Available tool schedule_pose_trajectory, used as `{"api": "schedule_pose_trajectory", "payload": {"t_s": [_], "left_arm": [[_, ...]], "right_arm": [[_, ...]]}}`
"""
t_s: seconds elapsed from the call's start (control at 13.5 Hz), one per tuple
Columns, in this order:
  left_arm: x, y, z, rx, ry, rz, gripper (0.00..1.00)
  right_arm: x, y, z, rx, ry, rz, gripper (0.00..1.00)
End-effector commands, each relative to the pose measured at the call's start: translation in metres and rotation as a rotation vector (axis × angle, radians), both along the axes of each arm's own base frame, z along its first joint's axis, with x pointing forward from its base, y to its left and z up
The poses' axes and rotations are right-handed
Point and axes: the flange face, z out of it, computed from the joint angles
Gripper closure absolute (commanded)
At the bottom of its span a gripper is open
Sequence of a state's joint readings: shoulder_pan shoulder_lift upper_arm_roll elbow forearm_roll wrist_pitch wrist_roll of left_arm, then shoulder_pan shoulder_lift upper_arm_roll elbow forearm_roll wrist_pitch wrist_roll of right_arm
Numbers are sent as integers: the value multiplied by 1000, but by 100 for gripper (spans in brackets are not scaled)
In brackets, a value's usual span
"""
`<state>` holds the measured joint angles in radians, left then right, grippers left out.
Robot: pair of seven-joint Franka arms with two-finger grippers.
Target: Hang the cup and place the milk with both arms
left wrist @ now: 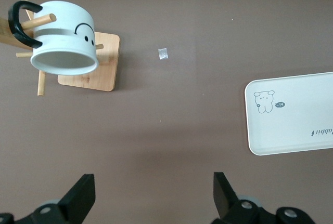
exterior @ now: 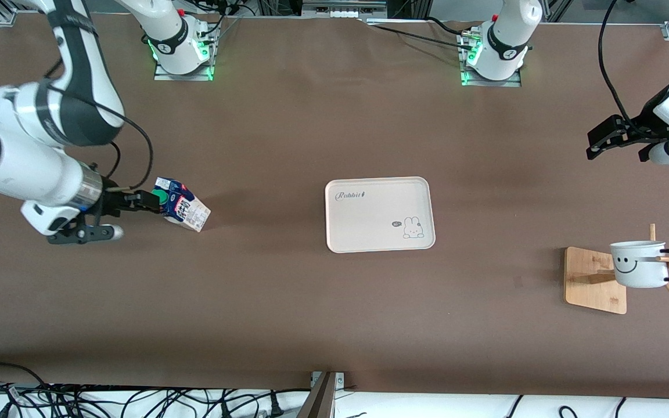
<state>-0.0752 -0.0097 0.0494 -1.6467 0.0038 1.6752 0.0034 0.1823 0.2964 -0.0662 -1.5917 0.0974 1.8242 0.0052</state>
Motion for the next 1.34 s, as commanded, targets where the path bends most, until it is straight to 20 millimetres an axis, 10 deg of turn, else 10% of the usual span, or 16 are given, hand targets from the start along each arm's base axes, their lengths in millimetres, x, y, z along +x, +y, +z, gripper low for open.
{"api": "schedule_pose_trajectory", "payload": {"t_s": [0.0,0.45,1.26], "left_arm": [[-1,3,7,20,1,-18,0],[0,3,6,20,3,-18,0],[-1,2,7,18,1,-10,0]], "right_arm": [[-24,-4,78,5,4,7,0],[-98,-28,174,-29,7,34,0],[-98,-32,160,-65,-31,40,0]]}}
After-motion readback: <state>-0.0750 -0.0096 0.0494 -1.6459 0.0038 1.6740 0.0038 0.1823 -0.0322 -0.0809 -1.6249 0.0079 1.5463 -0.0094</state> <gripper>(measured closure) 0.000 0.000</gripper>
